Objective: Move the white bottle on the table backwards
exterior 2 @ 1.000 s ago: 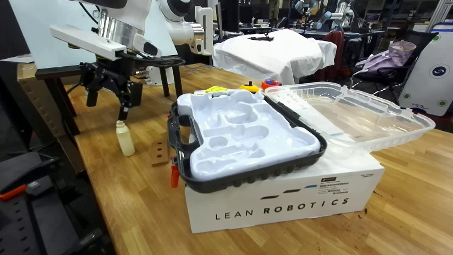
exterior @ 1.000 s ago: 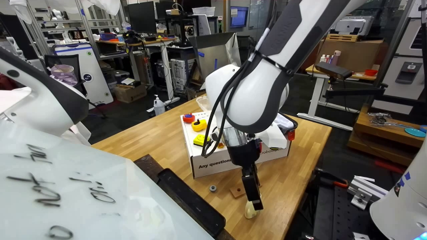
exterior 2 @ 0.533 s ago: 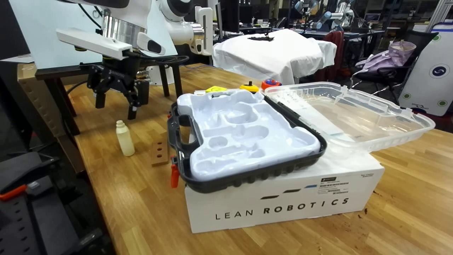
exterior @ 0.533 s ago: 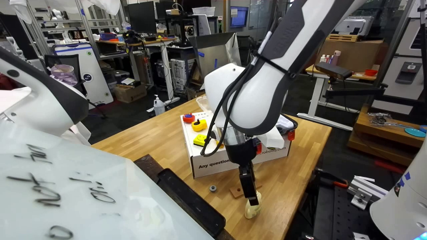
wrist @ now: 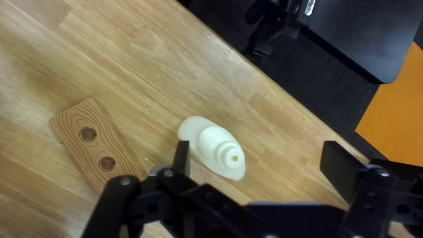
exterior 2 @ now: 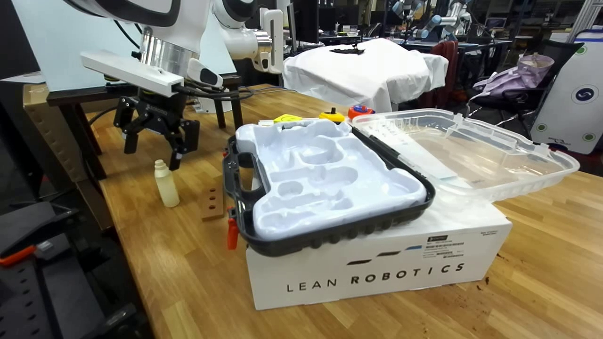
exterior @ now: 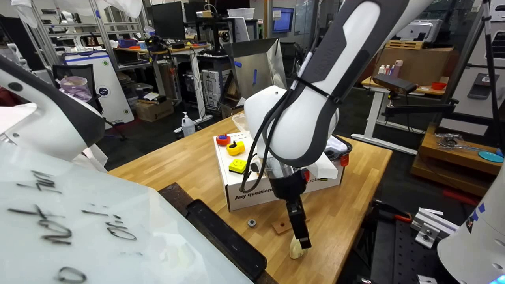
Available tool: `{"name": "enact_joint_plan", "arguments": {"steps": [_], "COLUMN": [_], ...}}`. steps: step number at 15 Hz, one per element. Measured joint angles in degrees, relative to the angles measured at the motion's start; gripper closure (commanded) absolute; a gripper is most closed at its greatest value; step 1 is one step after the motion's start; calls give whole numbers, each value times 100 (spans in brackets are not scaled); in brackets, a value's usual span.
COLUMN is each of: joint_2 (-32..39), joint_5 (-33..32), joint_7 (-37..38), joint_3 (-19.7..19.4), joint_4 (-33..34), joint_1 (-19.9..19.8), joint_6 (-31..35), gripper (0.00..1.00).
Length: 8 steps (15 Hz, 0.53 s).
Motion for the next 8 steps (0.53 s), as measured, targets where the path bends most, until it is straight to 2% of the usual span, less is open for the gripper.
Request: {"name": "enact_joint_plan", "arguments": {"steps": [5, 8], "joint_2": [5, 5], "joint_5": [-31, -368], "joint_7": [16, 95], "joint_3": [8, 11], "joint_4": [1, 1], "joint_1": [2, 22], "joint_6": [2, 4], "gripper": [0, 0]}}
